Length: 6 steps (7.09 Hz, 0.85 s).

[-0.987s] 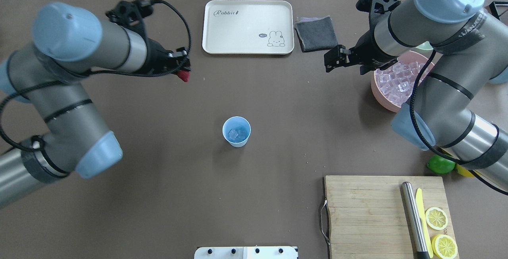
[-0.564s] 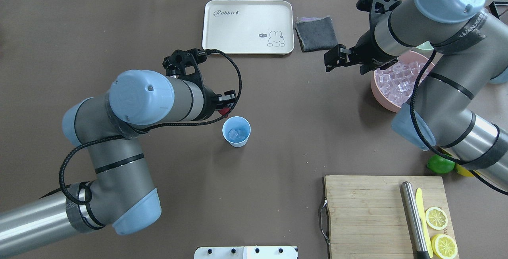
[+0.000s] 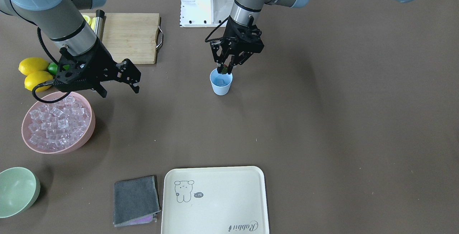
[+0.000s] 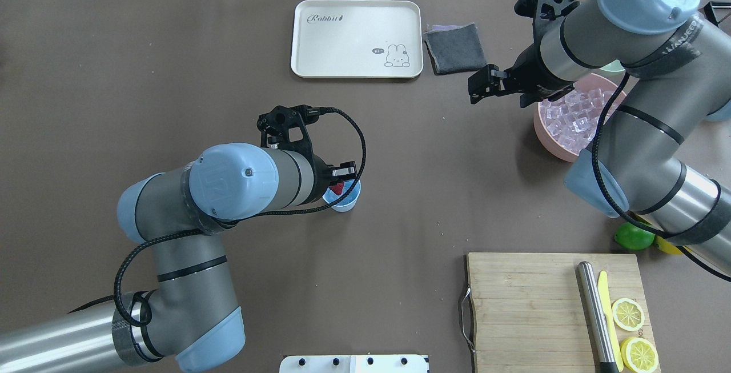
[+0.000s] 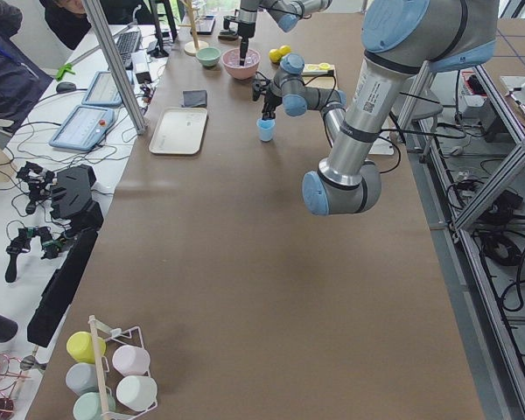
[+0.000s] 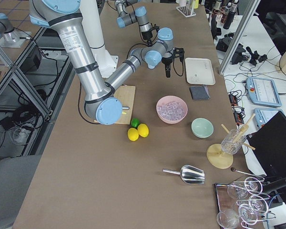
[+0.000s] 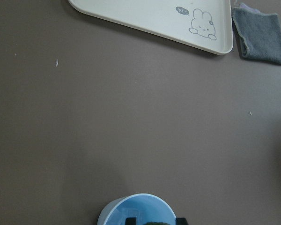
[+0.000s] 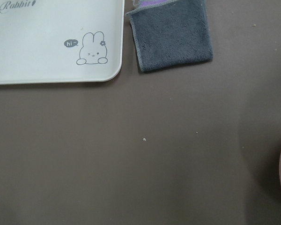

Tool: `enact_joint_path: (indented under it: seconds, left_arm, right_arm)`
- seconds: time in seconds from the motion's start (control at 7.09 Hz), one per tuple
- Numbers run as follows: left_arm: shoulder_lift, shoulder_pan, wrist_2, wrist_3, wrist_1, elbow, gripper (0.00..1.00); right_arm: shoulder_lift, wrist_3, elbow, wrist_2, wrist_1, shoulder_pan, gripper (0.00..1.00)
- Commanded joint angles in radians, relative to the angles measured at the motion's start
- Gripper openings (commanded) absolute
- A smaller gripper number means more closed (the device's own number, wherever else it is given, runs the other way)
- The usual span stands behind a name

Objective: Put ice and strawberries in cup
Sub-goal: 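Open the left gripper to drop the strawberry into the cup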

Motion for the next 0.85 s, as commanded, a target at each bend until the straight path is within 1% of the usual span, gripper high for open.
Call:
enact_joint_path:
  seconds: [0.0,0.14,0.28,0.56,0.71]
  left_arm:
    - [0.0,0.009,0.002,-0.001,0.001,0.001,0.59]
    - [-0.003,0.009,0.025,-0.001,0.001,-0.002,0.83]
    - [-0.003,0.009,0.051,-0.001,0.001,0.0,0.95]
    - [0.003,-0.008,0.062,0.009,0.008,0.0,0.97]
    - [0.035,-0.071,0.079,0.012,0.02,0.004,0.97]
  right_arm:
    - [0.001,0.0,0.0,0.004,-0.002,0.001,1.0]
    - [-0.002,0.0,0.005,0.004,-0.003,0.001,1.0]
    - [-0.004,0.0,0.003,0.003,-0.003,0.001,1.0]
    - [-0.002,-0.002,0.003,0.007,-0.005,0.003,1.0]
    - [-0.005,-0.003,0.003,0.009,-0.005,0.01,1.0]
